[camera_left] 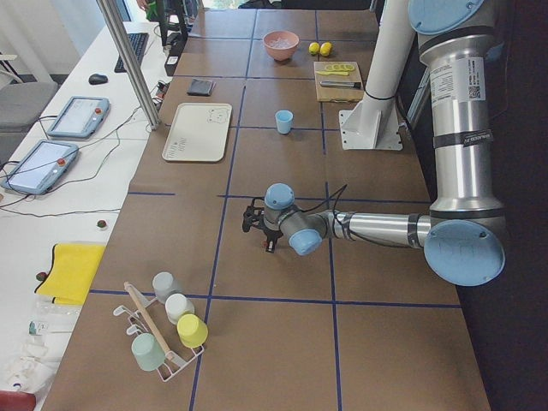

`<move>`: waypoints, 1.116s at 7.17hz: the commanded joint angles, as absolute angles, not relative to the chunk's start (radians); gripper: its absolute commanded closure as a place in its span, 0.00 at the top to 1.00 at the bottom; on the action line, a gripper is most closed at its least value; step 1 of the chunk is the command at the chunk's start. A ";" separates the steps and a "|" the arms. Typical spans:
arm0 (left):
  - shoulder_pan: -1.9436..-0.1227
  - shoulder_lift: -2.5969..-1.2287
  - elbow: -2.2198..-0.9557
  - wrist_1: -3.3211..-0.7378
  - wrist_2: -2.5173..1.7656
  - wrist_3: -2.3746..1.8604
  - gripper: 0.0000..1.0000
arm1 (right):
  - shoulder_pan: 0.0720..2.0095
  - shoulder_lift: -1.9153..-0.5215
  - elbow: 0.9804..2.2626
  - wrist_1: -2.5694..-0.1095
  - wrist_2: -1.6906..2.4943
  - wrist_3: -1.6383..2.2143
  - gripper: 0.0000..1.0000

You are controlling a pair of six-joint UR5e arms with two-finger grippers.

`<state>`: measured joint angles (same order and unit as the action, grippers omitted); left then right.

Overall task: Put ice and strawberries in cup
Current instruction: 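Lower the left gripper onto the red strawberry and grasp it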

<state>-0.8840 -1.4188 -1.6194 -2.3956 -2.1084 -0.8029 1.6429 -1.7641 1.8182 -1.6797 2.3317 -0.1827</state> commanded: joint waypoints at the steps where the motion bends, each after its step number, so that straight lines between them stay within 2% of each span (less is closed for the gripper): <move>1: -0.911 -1.419 -1.664 -2.376 -2.161 -0.802 0.00 | 1.643 -1.764 1.819 -1.680 2.332 -0.183 0.99; 2: -0.942 -1.422 -1.722 -2.300 -2.163 -0.798 0.00 | 1.643 -1.764 1.819 -1.680 2.333 -0.183 0.99; 5: -0.936 -1.445 -2.047 -1.920 -2.158 -0.795 0.00 | 1.643 -1.764 1.819 -1.680 2.332 -0.183 0.99; 7: -0.934 -1.576 -2.191 -1.637 -2.149 -0.808 0.00 | 1.643 -1.764 1.819 -1.680 2.332 -0.183 0.99; 8: -0.928 -1.715 -2.227 -1.464 -2.148 -0.849 0.00 | 1.643 -1.764 1.818 -1.680 2.332 -0.183 0.99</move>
<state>-0.9339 -1.5760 -2.1657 -1.6643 -2.1502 -0.8145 1.6429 -1.7641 1.8191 -1.6797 2.3317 -0.1825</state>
